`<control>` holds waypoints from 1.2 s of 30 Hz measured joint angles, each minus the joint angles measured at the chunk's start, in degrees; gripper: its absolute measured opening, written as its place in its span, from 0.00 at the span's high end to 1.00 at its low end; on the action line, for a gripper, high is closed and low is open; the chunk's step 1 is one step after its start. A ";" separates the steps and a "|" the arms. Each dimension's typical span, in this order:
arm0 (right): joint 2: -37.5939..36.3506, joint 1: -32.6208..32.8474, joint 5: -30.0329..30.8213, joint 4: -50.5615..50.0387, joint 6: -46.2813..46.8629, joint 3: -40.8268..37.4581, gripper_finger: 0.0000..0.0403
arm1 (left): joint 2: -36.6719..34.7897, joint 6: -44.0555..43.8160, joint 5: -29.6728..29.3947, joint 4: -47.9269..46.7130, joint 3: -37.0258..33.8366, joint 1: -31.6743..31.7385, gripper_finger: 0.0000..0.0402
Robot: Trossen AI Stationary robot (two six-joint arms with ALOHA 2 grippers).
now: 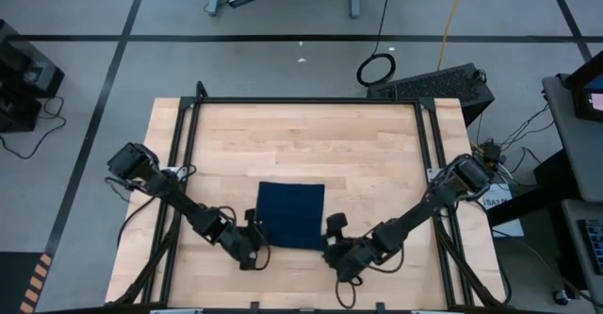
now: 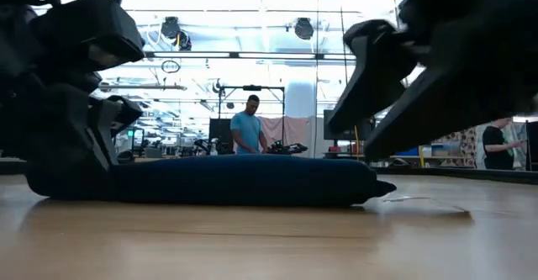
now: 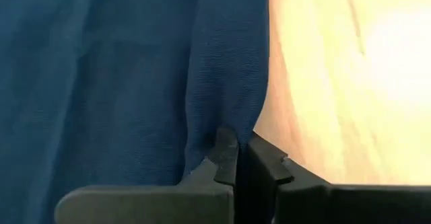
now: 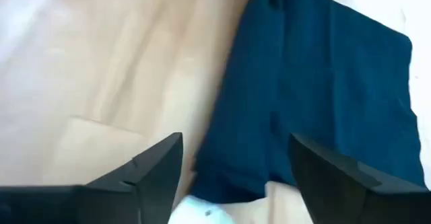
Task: Roll towel
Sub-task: Roll the dark blue towel
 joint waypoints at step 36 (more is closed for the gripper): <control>11.95 -1.42 -0.77 26.75 3.21 0.26 0.46 | -8.16 -14.96 37.22 2.61 -2.10 10.28 0.99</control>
